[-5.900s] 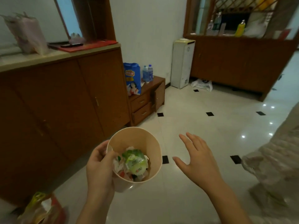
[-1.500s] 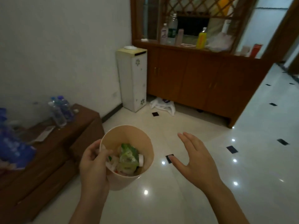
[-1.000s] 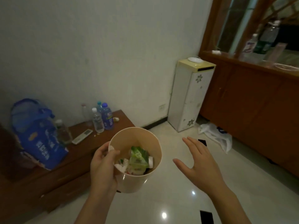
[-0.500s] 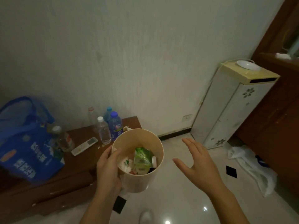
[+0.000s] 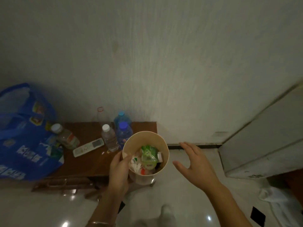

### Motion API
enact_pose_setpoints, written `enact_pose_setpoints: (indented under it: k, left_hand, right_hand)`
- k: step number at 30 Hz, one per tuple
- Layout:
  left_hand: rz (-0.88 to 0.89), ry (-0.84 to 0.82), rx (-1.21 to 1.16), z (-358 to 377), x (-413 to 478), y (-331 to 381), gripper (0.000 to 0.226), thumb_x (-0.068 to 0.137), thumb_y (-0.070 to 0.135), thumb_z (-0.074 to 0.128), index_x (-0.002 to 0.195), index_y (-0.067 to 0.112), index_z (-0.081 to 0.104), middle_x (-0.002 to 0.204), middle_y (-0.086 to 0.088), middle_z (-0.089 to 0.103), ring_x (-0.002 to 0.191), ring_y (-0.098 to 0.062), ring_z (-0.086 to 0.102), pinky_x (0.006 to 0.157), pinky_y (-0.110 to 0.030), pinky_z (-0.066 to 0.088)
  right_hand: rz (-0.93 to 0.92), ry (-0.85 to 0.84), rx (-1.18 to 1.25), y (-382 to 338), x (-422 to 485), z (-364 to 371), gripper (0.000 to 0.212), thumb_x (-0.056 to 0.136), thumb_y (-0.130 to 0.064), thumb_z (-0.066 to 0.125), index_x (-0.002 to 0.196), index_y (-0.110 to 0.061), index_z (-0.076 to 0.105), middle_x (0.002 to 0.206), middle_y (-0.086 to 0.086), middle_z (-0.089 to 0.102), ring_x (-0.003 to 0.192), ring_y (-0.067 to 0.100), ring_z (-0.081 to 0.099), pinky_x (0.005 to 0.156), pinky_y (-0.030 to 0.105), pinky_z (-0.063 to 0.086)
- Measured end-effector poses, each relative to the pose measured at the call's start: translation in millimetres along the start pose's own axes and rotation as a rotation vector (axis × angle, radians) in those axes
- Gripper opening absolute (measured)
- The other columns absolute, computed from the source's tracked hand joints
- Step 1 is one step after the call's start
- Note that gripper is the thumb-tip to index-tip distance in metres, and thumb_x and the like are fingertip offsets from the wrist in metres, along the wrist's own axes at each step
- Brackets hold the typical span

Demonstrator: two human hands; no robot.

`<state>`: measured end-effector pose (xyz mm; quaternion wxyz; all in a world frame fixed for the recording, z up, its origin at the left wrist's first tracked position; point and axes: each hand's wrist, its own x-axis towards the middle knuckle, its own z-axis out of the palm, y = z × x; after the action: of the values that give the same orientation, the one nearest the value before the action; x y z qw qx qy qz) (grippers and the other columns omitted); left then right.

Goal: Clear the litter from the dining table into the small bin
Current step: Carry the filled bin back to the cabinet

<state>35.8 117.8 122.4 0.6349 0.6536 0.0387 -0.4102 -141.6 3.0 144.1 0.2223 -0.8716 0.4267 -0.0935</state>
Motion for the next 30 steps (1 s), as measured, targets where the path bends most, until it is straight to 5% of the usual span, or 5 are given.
enact_pose_setpoints:
  k: [11, 16, 21, 25, 30]
  left_hand:
    - [-0.024, 0.364, -0.152, 59.8, 69.1, -50.0, 0.019, 0.081, 0.016, 0.063, 0.099, 0.023, 0.063, 0.107, -0.014, 0.068, 0.096, -0.034, 0.066, 0.085, -0.056, 0.052]
    - [-0.012, 0.447, -0.198, 80.8, 96.4, -79.4, 0.017, 0.085, 0.011, 0.054, 0.095, 0.022, 0.063, 0.100, -0.013, 0.066, 0.094, -0.035, 0.062, 0.085, -0.053, 0.049]
    - [-0.054, 0.514, -0.258, 85.1, 115.0, -108.3, 0.022, 0.084, 0.005, 0.055, 0.100, 0.018, 0.062, 0.108, -0.016, 0.064, 0.103, -0.034, 0.059, 0.091, -0.050, 0.047]
    - [-0.082, 0.515, -0.253, 79.6, 121.0, -125.1, 0.023, 0.086, 0.011, 0.057, 0.107, 0.019, 0.060, 0.118, -0.018, 0.061, 0.111, -0.034, 0.058, 0.095, -0.048, 0.048]
    - [-0.130, 0.491, -0.231, 82.2, 125.3, -132.1, 0.020, 0.086, 0.016, 0.057, 0.103, 0.026, 0.058, 0.113, -0.010, 0.063, 0.105, -0.028, 0.061, 0.089, -0.042, 0.051]
  right_hand:
    - [-0.287, -0.538, -0.012, 69.3, 144.4, 58.1, 0.072, 0.077, -0.040, 0.065, 0.136, -0.025, 0.026, 0.143, -0.001, 0.036, 0.129, 0.016, 0.032, 0.105, 0.029, 0.027]
    - [-0.196, -0.740, 0.348, 76.5, 174.7, 87.8, 0.051, 0.079, -0.015, 0.067, 0.111, -0.040, 0.035, 0.108, -0.017, 0.047, 0.099, 0.001, 0.045, 0.072, -0.007, 0.031]
    - [-0.103, -0.853, 0.461, 97.8, 189.4, 118.2, 0.050, 0.085, -0.002, 0.054, 0.128, -0.020, 0.039, 0.111, -0.009, 0.050, 0.094, 0.000, 0.048, 0.066, -0.008, 0.033]
    - [-0.077, -0.906, 0.524, 102.4, 193.8, 136.5, 0.049, 0.086, 0.004, 0.052, 0.116, -0.032, 0.038, 0.098, -0.025, 0.047, 0.083, -0.015, 0.046, 0.063, -0.005, 0.036]
    - [-0.024, -0.933, 0.533, 107.0, 195.4, 157.1, 0.049, 0.089, -0.007, 0.052, 0.128, -0.031, 0.036, 0.105, -0.019, 0.047, 0.092, -0.005, 0.047, 0.063, -0.004, 0.038]
